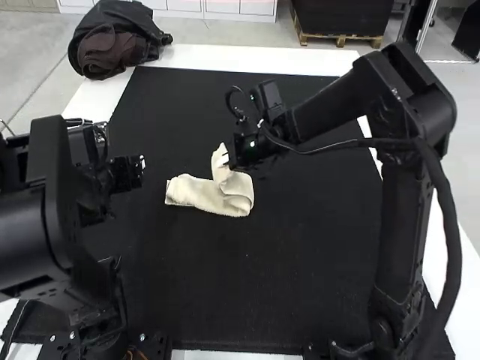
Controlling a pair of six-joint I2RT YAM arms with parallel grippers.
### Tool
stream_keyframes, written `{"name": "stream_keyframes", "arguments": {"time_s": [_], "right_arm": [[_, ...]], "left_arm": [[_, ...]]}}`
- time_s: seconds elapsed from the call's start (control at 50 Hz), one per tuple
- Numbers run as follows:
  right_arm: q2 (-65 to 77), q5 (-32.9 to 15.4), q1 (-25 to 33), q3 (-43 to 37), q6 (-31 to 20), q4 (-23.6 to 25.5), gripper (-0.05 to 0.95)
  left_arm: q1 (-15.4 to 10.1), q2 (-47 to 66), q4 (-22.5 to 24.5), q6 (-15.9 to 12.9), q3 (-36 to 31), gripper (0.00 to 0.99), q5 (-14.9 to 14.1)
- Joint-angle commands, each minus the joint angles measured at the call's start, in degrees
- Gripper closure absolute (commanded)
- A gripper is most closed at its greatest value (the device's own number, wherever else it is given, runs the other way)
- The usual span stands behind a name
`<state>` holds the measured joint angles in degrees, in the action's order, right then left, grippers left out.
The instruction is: Fold the towel.
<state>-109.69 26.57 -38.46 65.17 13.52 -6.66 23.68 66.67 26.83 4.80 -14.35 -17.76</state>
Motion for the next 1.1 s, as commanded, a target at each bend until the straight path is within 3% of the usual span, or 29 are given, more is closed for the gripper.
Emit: {"name": "stream_keyframes", "arguments": {"time_s": [0.0,0.64,0.74,0.82,0.98,1.08], "right_arm": [[-1.4,-0.46,-2.15,3.21,1.16,-0.64,0.93],[-11.86,-0.46,-6.81,16.57,2.92,-0.73,0.91],[-12.83,-0.38,-7.6,18.94,4.67,-0.38,0.66],[-13.01,-0.38,-8.12,20.88,5.82,-0.02,0.51],[-12.3,-0.29,-8.21,25.36,5.82,3.14,0.27],[-10.46,-0.11,-7.69,27.82,5.03,6.22,0.18]], "left_arm": [[0.66,-1.02,0.07,0.48,0.11,0.028,0.8],[0.58,-1.11,0.07,0.48,0.9,0.028,1.15],[0.66,-1.11,0.24,0.48,1.08,0.028,1.24],[0.4,-1.11,0.24,0.48,1.08,0.028,1.32],[0.4,-1.11,0.42,0.39,1.08,0.028,1.85],[0.31,-1.11,0.5,0.3,1.08,0.028,1.85]]}}
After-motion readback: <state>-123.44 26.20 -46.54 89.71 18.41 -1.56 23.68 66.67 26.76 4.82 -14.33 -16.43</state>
